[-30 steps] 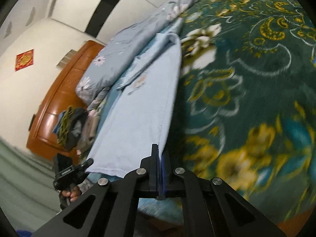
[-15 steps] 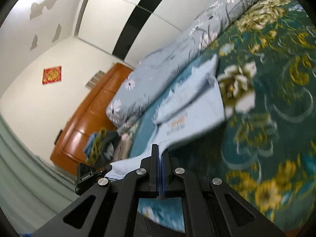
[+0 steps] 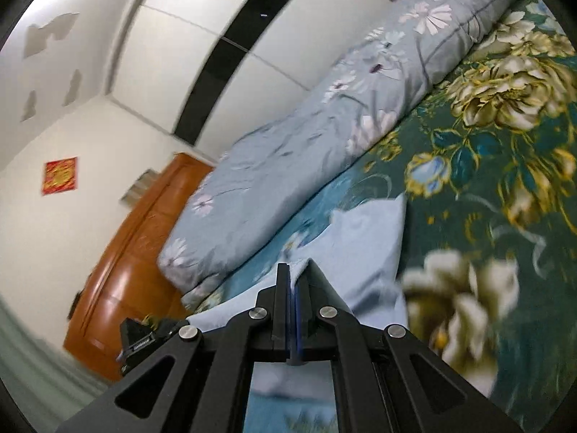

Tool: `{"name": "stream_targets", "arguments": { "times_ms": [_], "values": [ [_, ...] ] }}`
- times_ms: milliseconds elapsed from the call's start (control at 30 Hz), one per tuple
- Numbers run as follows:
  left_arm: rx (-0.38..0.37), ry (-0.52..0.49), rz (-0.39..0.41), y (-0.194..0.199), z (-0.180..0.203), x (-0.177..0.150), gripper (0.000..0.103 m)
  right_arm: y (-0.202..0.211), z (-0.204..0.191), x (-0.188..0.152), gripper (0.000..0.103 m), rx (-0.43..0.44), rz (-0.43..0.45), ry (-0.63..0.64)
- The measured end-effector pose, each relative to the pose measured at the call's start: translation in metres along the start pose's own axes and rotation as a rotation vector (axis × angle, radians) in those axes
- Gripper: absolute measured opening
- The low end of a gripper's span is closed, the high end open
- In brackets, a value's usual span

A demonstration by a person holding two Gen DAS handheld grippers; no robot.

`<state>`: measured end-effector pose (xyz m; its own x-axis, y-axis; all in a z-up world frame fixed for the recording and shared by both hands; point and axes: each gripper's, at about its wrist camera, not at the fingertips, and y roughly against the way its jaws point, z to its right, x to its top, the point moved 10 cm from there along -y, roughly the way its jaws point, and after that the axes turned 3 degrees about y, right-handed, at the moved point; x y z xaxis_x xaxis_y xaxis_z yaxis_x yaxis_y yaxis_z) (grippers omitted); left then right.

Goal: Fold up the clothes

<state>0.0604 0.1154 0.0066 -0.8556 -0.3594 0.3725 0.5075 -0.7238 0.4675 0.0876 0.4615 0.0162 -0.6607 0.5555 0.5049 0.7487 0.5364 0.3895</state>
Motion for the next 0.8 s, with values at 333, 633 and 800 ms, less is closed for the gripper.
{"name": "stream_targets", "arguments": {
  "times_ms": [333, 633, 800],
  "values": [
    [0.047, 0.199, -0.053, -0.084, -0.075, 0.043, 0.006, -0.089, 0.051, 0.031, 0.002, -0.129, -0.085, -0.064],
    [-0.104, 0.328, -0.065, -0.1, -0.083, 0.055, 0.034, -0.129, 0.079, 0.039, 0.005, -0.143, -0.128, -0.129],
    [-0.199, 0.437, 0.034, -0.089, -0.09, 0.073, 0.057, -0.127, 0.081, 0.051, 0.016, -0.101, -0.073, -0.19]
  ]
}}
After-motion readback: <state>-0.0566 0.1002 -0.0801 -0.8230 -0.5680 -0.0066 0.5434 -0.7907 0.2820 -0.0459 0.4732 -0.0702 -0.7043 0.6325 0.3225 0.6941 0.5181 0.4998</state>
